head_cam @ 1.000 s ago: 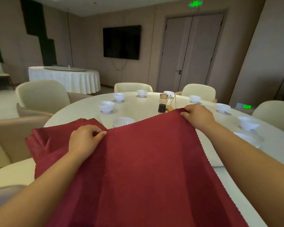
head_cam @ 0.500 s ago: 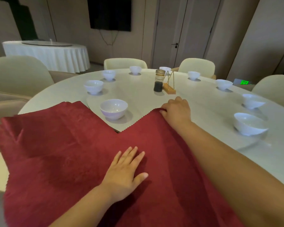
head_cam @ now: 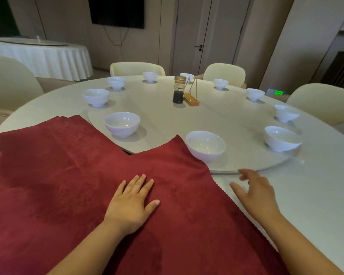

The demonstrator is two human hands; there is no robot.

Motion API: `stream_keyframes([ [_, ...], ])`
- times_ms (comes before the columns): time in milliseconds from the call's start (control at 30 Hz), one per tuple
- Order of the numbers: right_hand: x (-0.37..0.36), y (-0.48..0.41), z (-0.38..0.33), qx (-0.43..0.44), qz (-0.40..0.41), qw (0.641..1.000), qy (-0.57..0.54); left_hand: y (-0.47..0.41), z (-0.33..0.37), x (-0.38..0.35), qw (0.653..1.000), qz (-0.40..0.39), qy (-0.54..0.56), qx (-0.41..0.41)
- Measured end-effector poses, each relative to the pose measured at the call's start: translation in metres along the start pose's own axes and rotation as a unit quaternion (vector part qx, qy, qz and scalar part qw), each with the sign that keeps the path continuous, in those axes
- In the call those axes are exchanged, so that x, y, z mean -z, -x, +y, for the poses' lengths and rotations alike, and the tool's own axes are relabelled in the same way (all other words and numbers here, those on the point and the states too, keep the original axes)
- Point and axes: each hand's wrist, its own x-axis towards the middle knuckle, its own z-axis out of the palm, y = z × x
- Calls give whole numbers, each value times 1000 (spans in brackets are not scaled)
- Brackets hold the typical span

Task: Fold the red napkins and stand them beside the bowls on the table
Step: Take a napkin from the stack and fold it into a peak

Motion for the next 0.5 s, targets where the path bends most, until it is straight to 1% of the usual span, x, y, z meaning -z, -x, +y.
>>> stream_keyframes([
  [33,1,13,14,-20,-37,999,24,0,0,0,1000,0,-4,3],
  [100,1,32,31,-19,-85,993,77,-1,2,1,1000,1,-7,9],
  [167,3,42,36,-12,-90,992,84,-1,3,0,1000,-1,-11,8],
  [233,4,46,36,-15,-88,994,65,-1,4,0,1000,4,-11,12],
  [367,1,49,34,2,-100,992,72,1,8,2,999,-2,-17,37],
  [500,-3,48,31,23,-100,990,101,0,8,2,999,5,-10,40],
])
